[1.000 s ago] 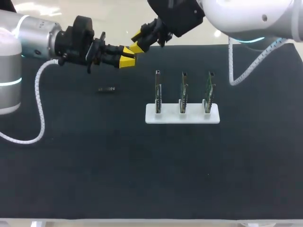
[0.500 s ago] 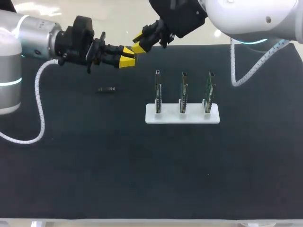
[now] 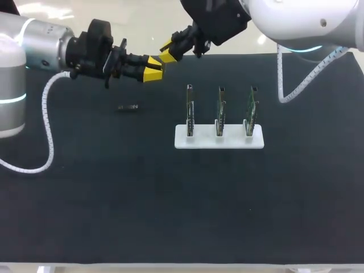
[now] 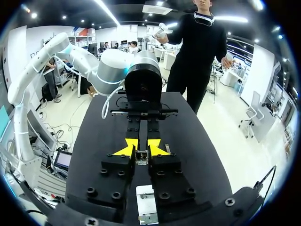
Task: Pick up the optical module with the left hand, and insert it into the network port with the right hand.
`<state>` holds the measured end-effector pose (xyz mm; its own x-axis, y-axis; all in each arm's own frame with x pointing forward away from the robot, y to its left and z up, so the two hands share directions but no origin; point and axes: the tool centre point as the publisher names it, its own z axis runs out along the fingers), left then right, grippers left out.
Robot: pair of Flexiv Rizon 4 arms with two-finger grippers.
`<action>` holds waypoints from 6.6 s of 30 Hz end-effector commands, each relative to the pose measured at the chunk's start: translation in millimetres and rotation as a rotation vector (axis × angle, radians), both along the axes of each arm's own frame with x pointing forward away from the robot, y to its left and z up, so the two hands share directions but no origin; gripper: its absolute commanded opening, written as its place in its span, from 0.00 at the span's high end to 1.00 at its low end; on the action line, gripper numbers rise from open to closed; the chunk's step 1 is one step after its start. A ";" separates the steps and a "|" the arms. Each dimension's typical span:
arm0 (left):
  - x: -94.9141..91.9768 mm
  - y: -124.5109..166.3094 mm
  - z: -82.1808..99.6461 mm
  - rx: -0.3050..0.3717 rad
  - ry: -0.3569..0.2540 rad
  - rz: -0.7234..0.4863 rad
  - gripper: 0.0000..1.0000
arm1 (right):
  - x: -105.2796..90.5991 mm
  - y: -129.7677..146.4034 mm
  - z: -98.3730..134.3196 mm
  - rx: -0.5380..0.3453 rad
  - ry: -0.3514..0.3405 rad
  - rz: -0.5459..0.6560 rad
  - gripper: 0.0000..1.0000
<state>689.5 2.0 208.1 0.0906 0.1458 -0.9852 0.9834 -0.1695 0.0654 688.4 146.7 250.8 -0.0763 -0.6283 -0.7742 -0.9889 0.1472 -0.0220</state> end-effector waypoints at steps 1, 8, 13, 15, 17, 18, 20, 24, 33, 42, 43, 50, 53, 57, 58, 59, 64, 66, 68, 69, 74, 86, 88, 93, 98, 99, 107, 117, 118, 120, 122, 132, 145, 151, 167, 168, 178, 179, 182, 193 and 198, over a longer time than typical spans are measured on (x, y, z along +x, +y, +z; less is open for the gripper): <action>-0.9 -0.5 0.0 -0.001 -0.002 0.004 0.00 | 0.8 0.3 -0.7 0.001 0.001 0.001 1.00; -0.9 -0.5 0.0 -0.001 -0.002 0.004 0.00 | 0.1 -0.1 -0.8 0.000 0.003 0.003 1.00; -0.9 -0.5 0.0 -0.001 -0.002 0.004 0.00 | -0.2 -0.6 -0.9 -0.001 0.002 0.003 1.00; -0.9 -0.5 0.0 -0.001 -0.002 0.004 0.00 | -0.2 -0.8 -1.1 -0.001 0.001 0.004 1.00; -2.1 1.3 -3.6 0.052 -0.006 0.030 0.00 | 0.0 -1.2 -1.7 0.000 0.000 0.005 1.00; -2.9 3.2 -5.4 0.069 -0.017 0.039 0.00 | 0.1 -1.3 -2.0 0.000 -0.001 0.005 1.00; -5.0 9.3 -7.7 0.115 -0.016 0.056 0.00 | 0.5 -1.6 -2.4 0.000 -0.002 0.007 1.00; -8.8 25.6 -13.6 0.219 -0.018 0.078 0.00 | 1.6 -2.0 -3.1 0.001 -0.003 0.011 1.00; -11.9 65.7 -17.4 0.399 -0.036 0.087 0.00 | 2.9 -2.2 -3.4 0.001 -0.003 0.018 1.00; -2.3 98.6 -16.5 0.459 -0.060 0.088 0.00 | 4.5 -2.2 -2.9 0.000 -0.003 0.020 1.00; -2.0 101.9 -14.6 0.452 -0.063 0.080 0.00 | 4.8 -2.2 -3.0 0.000 -0.003 0.021 1.00; 3.0 115.5 -9.8 0.436 -0.078 0.092 0.00 | 7.5 -2.7 -3.4 0.000 -0.005 0.025 1.00; 5.1 118.5 -7.9 0.430 -0.091 0.085 0.00 | 9.5 -3.0 -3.7 0.001 -0.005 0.029 1.00; 5.1 118.5 -7.9 0.430 -0.091 0.085 0.00 | 15.0 -7.0 -4.7 -0.003 -0.006 0.039 1.00; 5.1 118.5 -7.9 0.430 -0.091 0.085 0.00 | 16.5 -9.1 -4.6 -0.013 -0.001 0.036 1.00; 5.1 118.5 -7.9 0.430 -0.091 0.085 0.00 | 18.2 -11.6 -4.5 -0.021 0.005 0.038 1.00; 5.1 118.5 -7.9 0.430 -0.091 0.085 0.00 | 25.0 -26.6 -7.8 -0.028 0.007 0.048 1.00; 5.1 118.5 -7.9 0.430 -0.091 0.085 0.00 | 27.2 -33.2 -9.2 -0.034 0.006 0.056 1.00; 5.1 118.5 -7.9 0.430 -0.091 0.085 0.00 | 28.6 -39.7 -10.5 -0.038 0.005 0.060 1.00; 5.1 118.5 -7.9 0.430 -0.091 0.085 0.00 | 29.3 -42.8 -11.3 -0.042 0.008 0.066 1.00; 5.1 118.5 -7.9 0.430 -0.091 0.085 0.00 | 30.6 -58.4 -14.5 -0.069 0.022 0.074 1.00; 5.1 118.5 -7.9 0.430 -0.091 0.085 0.00 | 24.6 -88.4 -27.3 -0.136 0.043 0.078 1.00; 5.1 118.5 -7.9 0.430 -0.091 0.085 0.00 | 25.1 -92.1 -30.5 -0.135 0.047 0.084 1.00; 5.1 118.5 -7.9 0.430 -0.091 0.085 0.00 | 25.5 -99.0 -39.6 -0.152 0.046 0.083 1.00; 5.1 118.5 -7.9 0.430 -0.091 0.085 0.00 | 26.7 -104.2 -44.6 -0.151 0.055 0.102 1.00; 5.1 118.5 -7.9 0.430 -0.091 0.085 0.00 | 26.6 -105.0 -45.7 -0.154 0.059 0.106 1.00; 5.1 118.5 -7.9 0.430 -0.091 0.085 0.00 | 27.2 -112.9 -55.7 -0.164 0.060 0.131 1.00; 5.1 118.5 -7.9 0.430 -0.091 0.085 0.00 | 26.8 -120.5 -63.7 -0.159 0.056 0.141 1.00; 5.1 118.5 -7.9 0.430 -0.091 0.085 0.00 | 27.2 -121.1 -64.4 -0.160 0.056 0.143 1.00; 5.1 118.5 -7.9 0.430 -0.091 0.085 0.00 | 27.7 -122.1 -66.0 -0.159 0.054 0.146 1.00; 5.1 118.5 -7.9 0.430 -0.091 0.085 0.00 | 28.0 -122.5 -66.8 -0.159 0.051 0.150 1.00; 5.1 118.5 -7.9 0.430 -0.091 0.085 0.00 | 29.2 -126.5 -68.6 -0.164 0.045 0.167 1.00; 5.1 118.5 -7.9 0.430 -0.091 0.085 0.00 | 32.4 -124.3 -72.1 -0.153 0.042 0.181 1.00; 5.1 118.5 -7.9 0.430 -0.091 0.085 0.00 | 33.3 -122.5 -74.9 -0.147 0.040 0.182 1.00; 5.1 118.5 -7.9 0.430 -0.091 0.085 0.00 | 35.7 -125.0 -76.3 -0.158 0.038 0.186 1.00; 5.1 118.5 -7.9 0.430 -0.091 0.085 0.00 | 35.5 -125.4 -75.9 -0.158 0.038 0.187 1.00; 5.1 118.5 -7.9 0.430 -0.091 0.085 0.00 | 35.8 -125.4 -72.1 -0.163 0.036 0.190 1.00; 5.1 118.5 -7.9 0.430 -0.091 0.085 0.00 | 35.9 -125.0 -70.9 -0.166 0.036 0.190 1.00; 5.1 118.5 -7.9 0.430 -0.091 0.085 0.00 | 36.3 -123.9 -67.8 -0.171 0.036 0.192 1.00; 5.1 118.5 -7.9 0.430 -0.091 0.085 0.00 | 33.6 -123.0 -66.5 -0.171 0.043 0.190 1.00; 5.1 118.5 -7.9 0.430 -0.091 0.085 0.00 | 32.1 -124.4 -67.4 -0.171 0.046 0.190 1.00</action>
<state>694.6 120.5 200.2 0.1445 0.5488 -0.8233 0.9884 -0.1194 0.0939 720.9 22.9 183.5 0.0230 -0.7569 -0.6531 -0.9990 -0.0433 0.0150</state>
